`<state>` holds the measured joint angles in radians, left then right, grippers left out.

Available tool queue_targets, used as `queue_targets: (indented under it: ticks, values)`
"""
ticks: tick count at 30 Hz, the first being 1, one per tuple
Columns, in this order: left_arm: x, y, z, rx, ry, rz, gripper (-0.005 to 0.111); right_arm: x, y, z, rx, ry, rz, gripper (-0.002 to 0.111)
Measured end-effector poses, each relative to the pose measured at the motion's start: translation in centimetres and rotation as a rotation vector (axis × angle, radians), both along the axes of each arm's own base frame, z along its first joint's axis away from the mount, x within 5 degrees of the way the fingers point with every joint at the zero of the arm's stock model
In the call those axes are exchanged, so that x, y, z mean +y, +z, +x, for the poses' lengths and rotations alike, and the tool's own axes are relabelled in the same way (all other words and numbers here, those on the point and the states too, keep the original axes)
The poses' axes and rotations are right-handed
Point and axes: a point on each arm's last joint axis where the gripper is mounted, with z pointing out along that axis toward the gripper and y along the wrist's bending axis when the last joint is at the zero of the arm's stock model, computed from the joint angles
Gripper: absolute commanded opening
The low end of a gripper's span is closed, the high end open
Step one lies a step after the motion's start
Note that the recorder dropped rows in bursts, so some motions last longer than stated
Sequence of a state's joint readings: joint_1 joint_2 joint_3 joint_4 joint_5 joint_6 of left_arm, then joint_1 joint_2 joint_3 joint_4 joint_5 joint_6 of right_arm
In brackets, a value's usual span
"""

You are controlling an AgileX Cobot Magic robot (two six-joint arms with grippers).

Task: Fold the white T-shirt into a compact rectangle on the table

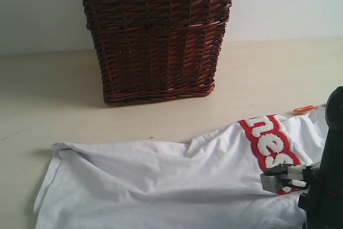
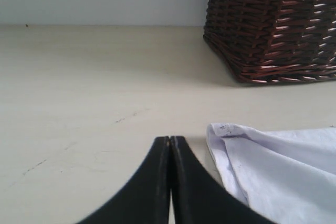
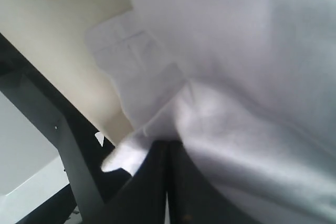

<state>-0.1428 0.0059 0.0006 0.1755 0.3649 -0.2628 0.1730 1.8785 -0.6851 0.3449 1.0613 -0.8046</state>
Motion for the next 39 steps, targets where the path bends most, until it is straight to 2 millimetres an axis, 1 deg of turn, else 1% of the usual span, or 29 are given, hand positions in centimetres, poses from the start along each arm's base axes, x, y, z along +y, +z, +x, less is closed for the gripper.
queue_targets:
  ticks: [5, 7, 16, 17, 19, 21, 23, 24, 25, 27, 30, 34, 39]
  values:
    - [0.0, 0.0, 0.0, 0.000, 0.000, 0.000, 0.001, 0.0, 0.2, 0.1, -0.014, 0.001, 0.001, 0.000]
    - [0.0, 0.0, 0.0, 0.000, 0.000, 0.000, 0.001, 0.1, 0.6, 0.4, -0.046, 0.000, 0.005, 0.000]
    - [0.0, 0.0, 0.0, 0.000, 0.000, 0.000, 0.001, 0.7, 5.1, 4.3, -0.340, -0.018, 0.050, 0.001]
    - [0.0, 0.0, 0.0, 0.000, 0.000, 0.000, 0.001, 0.8, 5.5, 4.7, -0.361, -0.020, 0.054, 0.004]
    - [0.0, 0.0, 0.0, 0.000, 0.000, 0.000, 0.001, 0.9, 6.3, 4.9, -0.402, 0.023, 0.082, 0.015]
    - [0.0, 0.0, 0.0, 0.000, 0.000, 0.000, 0.001, 0.8, 7.4, 4.5, -0.421, 0.141, 0.130, 0.032]
    - [0.0, 0.0, 0.0, 0.000, 0.000, 0.000, 0.001, 0.4, 8.7, 3.4, -0.401, 0.281, 0.172, 0.047]
    - [0.0, 0.0, 0.0, 0.000, 0.000, 0.000, 0.001, 0.2, 9.3, 3.0, -0.410, 0.349, 0.186, 0.052]
    - [0.0, 0.0, 0.0, 0.000, 0.000, 0.000, 0.001, 0.0, 9.8, 2.6, -0.425, 0.400, 0.194, 0.053]
    - [0.0, 0.0, 0.0, 0.000, 0.000, 0.000, 0.001, -0.3, 10.2, 1.8, -0.440, 0.504, 0.220, 0.053]
    - [0.0, 0.0, 0.0, 0.000, 0.000, 0.000, 0.001, -0.6, 9.6, 0.4, -0.412, 0.618, 0.271, 0.053]
    - [0.0, 0.0, 0.0, 0.000, 0.000, 0.000, 0.001, -1.2, 7.7, -1.3, -0.374, 0.739, 0.308, 0.053]
    - [0.0, 0.0, 0.0, 0.000, 0.000, 0.000, 0.001, -1.9, 5.2, -2.4, -0.452, 0.832, 0.269, 0.053]
